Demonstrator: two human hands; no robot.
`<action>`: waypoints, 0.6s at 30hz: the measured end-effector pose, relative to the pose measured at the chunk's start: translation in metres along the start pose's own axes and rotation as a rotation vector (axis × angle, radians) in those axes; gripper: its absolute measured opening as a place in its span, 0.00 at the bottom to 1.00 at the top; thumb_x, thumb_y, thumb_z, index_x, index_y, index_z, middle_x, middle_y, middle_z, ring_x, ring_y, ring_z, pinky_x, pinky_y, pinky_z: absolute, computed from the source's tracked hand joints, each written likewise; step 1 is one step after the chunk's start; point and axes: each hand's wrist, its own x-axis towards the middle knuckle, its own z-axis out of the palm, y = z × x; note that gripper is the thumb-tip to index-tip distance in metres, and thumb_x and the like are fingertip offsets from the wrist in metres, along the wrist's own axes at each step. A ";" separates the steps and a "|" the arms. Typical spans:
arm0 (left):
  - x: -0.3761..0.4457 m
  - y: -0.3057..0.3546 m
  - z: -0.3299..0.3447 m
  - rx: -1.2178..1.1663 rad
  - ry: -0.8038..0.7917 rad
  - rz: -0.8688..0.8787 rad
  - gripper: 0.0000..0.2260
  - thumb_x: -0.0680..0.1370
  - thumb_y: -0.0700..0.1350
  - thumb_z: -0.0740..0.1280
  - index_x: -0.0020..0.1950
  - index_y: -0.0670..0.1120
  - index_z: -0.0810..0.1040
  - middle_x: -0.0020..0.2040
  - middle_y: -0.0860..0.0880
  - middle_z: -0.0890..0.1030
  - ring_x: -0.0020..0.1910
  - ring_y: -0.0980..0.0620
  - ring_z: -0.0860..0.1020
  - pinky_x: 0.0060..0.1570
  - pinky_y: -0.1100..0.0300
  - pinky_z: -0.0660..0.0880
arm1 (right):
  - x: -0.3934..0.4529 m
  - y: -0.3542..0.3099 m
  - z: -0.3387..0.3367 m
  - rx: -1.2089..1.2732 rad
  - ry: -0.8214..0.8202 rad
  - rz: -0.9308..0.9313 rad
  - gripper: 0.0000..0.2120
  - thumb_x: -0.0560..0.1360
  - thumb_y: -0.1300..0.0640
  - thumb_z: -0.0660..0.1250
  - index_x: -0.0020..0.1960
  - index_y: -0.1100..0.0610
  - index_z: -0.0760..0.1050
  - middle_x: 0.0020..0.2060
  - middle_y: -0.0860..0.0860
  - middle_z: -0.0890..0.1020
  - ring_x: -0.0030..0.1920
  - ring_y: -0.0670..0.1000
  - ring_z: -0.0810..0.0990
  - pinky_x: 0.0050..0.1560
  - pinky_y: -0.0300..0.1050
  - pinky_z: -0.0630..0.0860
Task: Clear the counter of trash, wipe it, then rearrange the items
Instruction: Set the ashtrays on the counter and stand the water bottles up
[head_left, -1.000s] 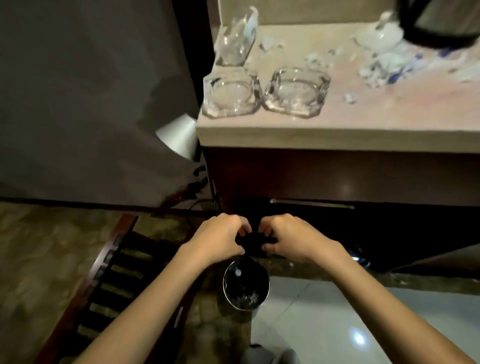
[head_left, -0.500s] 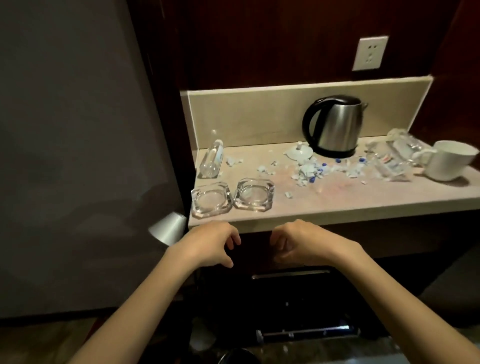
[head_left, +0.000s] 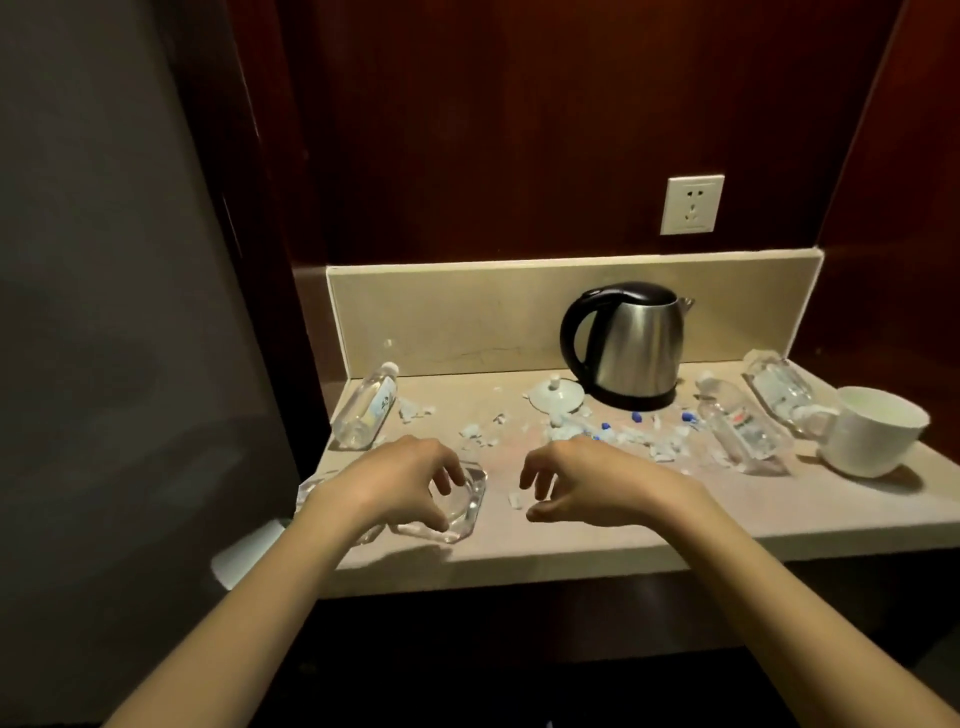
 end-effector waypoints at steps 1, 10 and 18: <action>0.007 0.003 -0.003 -0.005 0.012 -0.014 0.20 0.69 0.45 0.75 0.59 0.52 0.78 0.54 0.55 0.81 0.50 0.55 0.80 0.52 0.54 0.79 | 0.006 0.006 -0.007 -0.009 -0.002 -0.017 0.16 0.74 0.50 0.70 0.60 0.54 0.76 0.52 0.48 0.82 0.51 0.49 0.80 0.53 0.47 0.77; 0.048 -0.008 -0.012 -0.053 0.030 -0.195 0.20 0.70 0.45 0.76 0.61 0.48 0.77 0.53 0.53 0.81 0.50 0.55 0.79 0.53 0.59 0.77 | 0.062 0.036 -0.030 -0.045 -0.063 -0.135 0.16 0.74 0.50 0.70 0.59 0.53 0.76 0.51 0.47 0.83 0.49 0.50 0.81 0.50 0.47 0.79; 0.082 -0.062 -0.041 -0.009 0.079 -0.367 0.20 0.69 0.51 0.76 0.60 0.51 0.78 0.51 0.55 0.81 0.50 0.53 0.79 0.54 0.54 0.76 | 0.114 0.039 -0.029 0.007 -0.080 -0.153 0.14 0.73 0.50 0.70 0.57 0.53 0.77 0.50 0.48 0.83 0.47 0.49 0.80 0.48 0.44 0.76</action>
